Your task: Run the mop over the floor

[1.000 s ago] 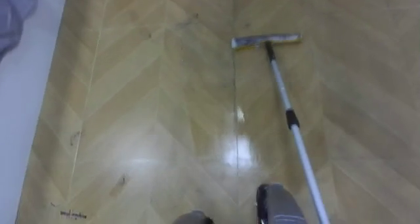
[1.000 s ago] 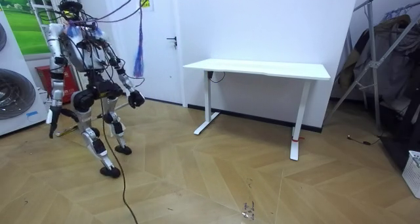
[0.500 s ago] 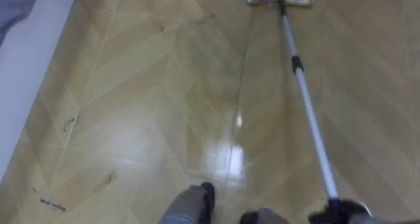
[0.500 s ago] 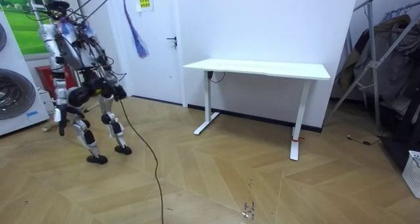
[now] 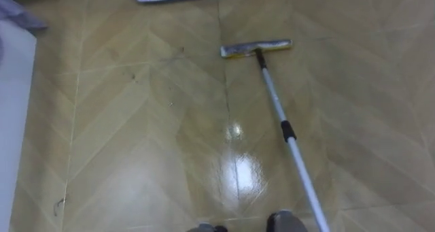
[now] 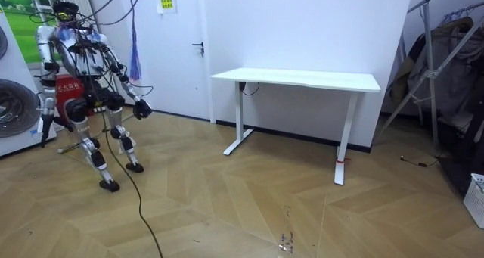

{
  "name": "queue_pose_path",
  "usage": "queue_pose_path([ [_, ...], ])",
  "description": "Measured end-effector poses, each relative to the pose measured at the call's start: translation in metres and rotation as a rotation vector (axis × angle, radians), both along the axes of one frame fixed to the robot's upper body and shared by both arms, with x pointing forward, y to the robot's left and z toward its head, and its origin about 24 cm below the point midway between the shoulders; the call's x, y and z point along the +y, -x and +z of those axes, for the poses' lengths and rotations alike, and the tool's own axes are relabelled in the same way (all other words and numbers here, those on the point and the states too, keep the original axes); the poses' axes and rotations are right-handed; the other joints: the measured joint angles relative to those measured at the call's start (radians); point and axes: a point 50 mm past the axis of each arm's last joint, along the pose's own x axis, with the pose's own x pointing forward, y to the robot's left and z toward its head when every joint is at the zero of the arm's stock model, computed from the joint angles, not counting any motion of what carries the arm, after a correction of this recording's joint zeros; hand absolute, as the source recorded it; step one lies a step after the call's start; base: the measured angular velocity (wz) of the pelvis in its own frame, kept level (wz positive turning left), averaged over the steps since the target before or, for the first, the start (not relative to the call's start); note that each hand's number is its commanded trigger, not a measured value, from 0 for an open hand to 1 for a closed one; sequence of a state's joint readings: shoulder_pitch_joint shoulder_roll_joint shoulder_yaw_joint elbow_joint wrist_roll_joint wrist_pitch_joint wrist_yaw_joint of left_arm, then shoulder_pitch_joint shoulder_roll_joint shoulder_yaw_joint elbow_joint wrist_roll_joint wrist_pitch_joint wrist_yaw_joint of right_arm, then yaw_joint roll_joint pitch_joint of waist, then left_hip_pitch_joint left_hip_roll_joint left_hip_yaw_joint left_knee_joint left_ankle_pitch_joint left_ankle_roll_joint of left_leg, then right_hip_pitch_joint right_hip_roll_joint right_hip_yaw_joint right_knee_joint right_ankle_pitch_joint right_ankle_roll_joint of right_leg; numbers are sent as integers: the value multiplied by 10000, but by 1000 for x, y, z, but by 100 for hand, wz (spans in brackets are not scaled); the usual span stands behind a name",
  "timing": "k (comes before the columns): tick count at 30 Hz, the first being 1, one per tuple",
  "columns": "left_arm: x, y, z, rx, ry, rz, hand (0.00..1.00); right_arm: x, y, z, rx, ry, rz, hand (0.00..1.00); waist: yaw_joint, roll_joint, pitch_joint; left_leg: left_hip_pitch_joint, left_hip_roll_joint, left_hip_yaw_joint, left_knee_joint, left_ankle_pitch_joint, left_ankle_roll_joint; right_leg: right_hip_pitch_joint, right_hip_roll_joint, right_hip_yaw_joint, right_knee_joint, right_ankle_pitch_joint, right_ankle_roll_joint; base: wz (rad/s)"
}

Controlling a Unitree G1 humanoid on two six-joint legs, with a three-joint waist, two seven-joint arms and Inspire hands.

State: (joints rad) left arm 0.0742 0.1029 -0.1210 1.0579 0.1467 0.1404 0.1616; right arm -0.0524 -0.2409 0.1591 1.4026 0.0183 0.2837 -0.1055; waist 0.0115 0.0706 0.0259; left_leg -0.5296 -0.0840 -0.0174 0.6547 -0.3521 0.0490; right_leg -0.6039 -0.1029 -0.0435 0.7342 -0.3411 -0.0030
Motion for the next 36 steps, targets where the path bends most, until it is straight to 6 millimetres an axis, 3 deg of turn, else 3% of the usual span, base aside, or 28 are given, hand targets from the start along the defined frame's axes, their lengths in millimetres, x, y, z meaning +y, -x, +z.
queue_pose_path([
  [2,4,3,-1,296,-169,10,0,-13,-55,15,-1184,719,503,100,288,-156,41,286,82,-165,-396,229,-81,367,128,-195,-512,212,-56,14],
  [3,6,2,0,307,-225,2,0,-13,-69,19,-1526,760,590,100,431,-175,53,347,119,-186,-461,275,-102,431,179,-247,-617,288,-87,18],
  [4,11,-1,1,311,-305,96,0,-12,-91,25,-2073,752,714,100,606,-268,103,425,220,-287,-535,343,-165,645,189,-444,-854,406,-157,36],
  [5,17,-1,2,356,-460,92,0,-12,-108,31,-2594,650,773,100,710,-428,95,592,264,-480,-658,414,-243,974,258,-719,-1090,446,-205,47],
  [7,25,-1,4,388,-654,111,0,-3,-125,34,-3202,12,654,100,797,-606,77,855,473,-528,-801,477,-318,1571,379,-1110,-1583,489,-255,68],
  [9,27,5,3,583,-702,134,0,3,-128,33,-3466,-571,434,100,847,-644,58,1261,646,-599,-1083,504,-366,2218,519,-1460,-2218,587,-248,50],
  [12,27,27,-1,1169,-773,123,0,3,-109,25,-3152,-936,214,100,895,-675,-3,2162,711,-635,-1796,567,-358,3309,632,-1581,-3144,784,-204,4],
  [15,30,42,0,1447,-993,-94,0,-6,-56,10,-2132,-769,13,100,791,-619,-122,2902,703,-642,-2258,599,-329,4179,672,-1686,-3794,857,-134,11],
  [17,31,51,1,1501,-1073,-178,0,-11,-9,3,-917,-519,343,100,654,-601,-178,3647,705,-605,-2835,630,-312,4695,675,-1619,-3986,865,-122,-7],
  [18,32,54,1,1539,-1048,-112,0,-11,4,2,-588,-470,387,100,609,-601,-207,3843,720,-574,-2949,631,-313,4865,690,-1601,-4065,865,-121,-18],
  [19,33,59,1,1684,-1063,-120,0,-10,27,0,45,-446,471,100,510,-623,-322,4211,743,-476,-3188,633,-317,5205,727,-1515,-4285,865,-121,-21],
  [20,35,65,1,1824,-1126,-126,0,-8,47,-1,532,-495,536,100,421,-635,-371,4601,762,-452,-3417,636,-321,5567,759,-1484,-4496,865,-121,-23],
  [22,36,69,2,1927,-1134,15,0,-2,69,-2,1049,-669,557,100,208,-701,-351,5176,812,-389,-3752,636,-322,6114,819,-1476,-4767,865,-121,-21],
  [26,35,67,1,1928,-1010,78,0,10,75,-5,1341,-1218,699,100,134,-725,-308,6050,903,-8,-4105,635,-322,6720,916,-1220,-5013,867,-119,-44],
  [36,34,57,2,1826,-731,335,0,13,50,-7,1093,-1559,926,100,82,-755,-191,6548,888,101,-4324,635,-322,7079,915,-1214,-5149,882,-93,-5],
])
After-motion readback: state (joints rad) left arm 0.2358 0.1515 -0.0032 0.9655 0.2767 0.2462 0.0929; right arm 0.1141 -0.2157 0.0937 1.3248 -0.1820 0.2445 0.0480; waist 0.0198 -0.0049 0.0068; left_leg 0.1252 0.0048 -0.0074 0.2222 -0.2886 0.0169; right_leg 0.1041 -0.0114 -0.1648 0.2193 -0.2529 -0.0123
